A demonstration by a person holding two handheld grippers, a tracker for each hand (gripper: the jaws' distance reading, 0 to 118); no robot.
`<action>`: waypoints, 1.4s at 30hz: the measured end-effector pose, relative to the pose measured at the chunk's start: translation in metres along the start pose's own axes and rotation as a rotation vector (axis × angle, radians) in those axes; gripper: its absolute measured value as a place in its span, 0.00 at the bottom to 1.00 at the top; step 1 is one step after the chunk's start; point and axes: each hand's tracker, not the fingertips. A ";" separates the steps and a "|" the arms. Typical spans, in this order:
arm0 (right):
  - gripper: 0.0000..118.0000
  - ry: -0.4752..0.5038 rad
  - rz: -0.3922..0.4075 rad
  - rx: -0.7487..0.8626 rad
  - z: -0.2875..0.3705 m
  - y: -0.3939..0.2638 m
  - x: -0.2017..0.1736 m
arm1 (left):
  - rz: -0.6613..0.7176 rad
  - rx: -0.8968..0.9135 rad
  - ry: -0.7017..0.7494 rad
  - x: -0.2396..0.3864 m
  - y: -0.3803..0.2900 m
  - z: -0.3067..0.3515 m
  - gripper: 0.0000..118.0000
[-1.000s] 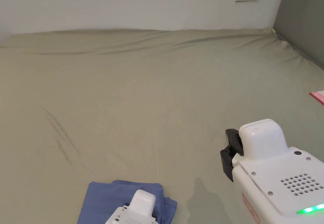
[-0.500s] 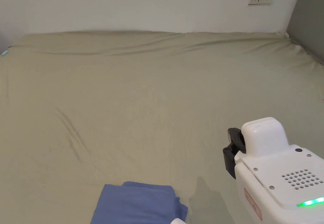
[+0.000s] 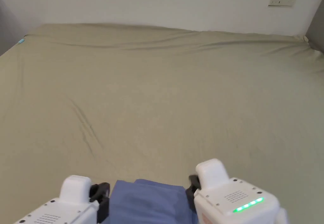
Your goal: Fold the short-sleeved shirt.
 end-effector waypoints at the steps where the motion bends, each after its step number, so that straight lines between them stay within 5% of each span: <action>1: 0.00 0.022 0.005 -0.069 -0.018 -0.010 -0.005 | 0.008 -0.002 0.014 -0.009 0.000 0.000 0.01; 5: 0.00 0.071 -0.001 -0.308 -0.073 -0.047 -0.014 | 0.064 -0.054 0.001 -0.034 -0.004 -0.005 0.01; 9: 0.00 0.046 0.020 -0.294 -0.080 -0.050 -0.018 | 0.147 -0.134 -0.073 -0.050 -0.008 -0.016 0.01; 11: 0.00 0.053 0.019 -0.318 -0.084 -0.049 -0.012 | 0.213 -0.207 -0.177 -0.058 -0.008 -0.025 0.10; 12: 0.00 0.060 0.023 -0.322 -0.085 -0.049 -0.010 | 0.249 -0.242 -0.218 -0.062 -0.009 -0.032 0.22; 15: 0.00 0.092 0.006 -0.312 -0.070 -0.043 -0.017 | 0.379 -0.348 -0.319 -0.073 -0.015 -0.057 0.87; 16: 0.00 0.100 -0.006 -0.307 -0.068 -0.044 -0.017 | 0.423 -0.376 -0.376 -0.076 -0.020 -0.069 0.99; 17: 0.00 0.105 -0.015 -0.301 -0.067 -0.044 -0.018 | 0.467 -0.405 -0.417 -0.080 -0.026 -0.082 1.00; 23: 0.00 0.116 -0.031 -0.285 -0.074 -0.053 -0.005 | 0.717 -0.529 -0.581 -0.065 -0.055 -0.133 1.00; 26: 0.00 0.119 -0.032 -0.284 -0.074 -0.053 -0.003 | 0.829 -0.563 -0.753 -0.045 -0.051 -0.136 0.88; 27: 0.00 0.119 -0.035 -0.285 -0.072 -0.051 -0.007 | 0.810 -0.563 -0.700 -0.036 -0.054 -0.138 0.79; 29: 0.00 0.122 -0.042 -0.284 -0.072 -0.051 -0.007 | 0.646 -0.586 -0.604 -0.021 -0.052 -0.135 0.27; 30: 0.00 0.125 -0.049 -0.282 -0.071 -0.051 -0.006 | 0.559 -0.586 -0.514 -0.044 -0.057 -0.151 0.26; 32: 0.00 0.136 -0.065 -0.277 -0.073 -0.053 0.003 | 0.631 -0.569 -0.555 -0.052 -0.061 -0.152 0.26; 35: 0.00 0.150 -0.101 -0.250 -0.064 -0.047 0.014 | 0.555 -0.552 -0.499 -0.042 -0.052 -0.141 0.26; 42: 0.00 -0.068 -0.030 0.032 -0.006 0.003 0.041 | 0.377 -0.485 -0.402 -0.014 -0.027 -0.104 0.26</action>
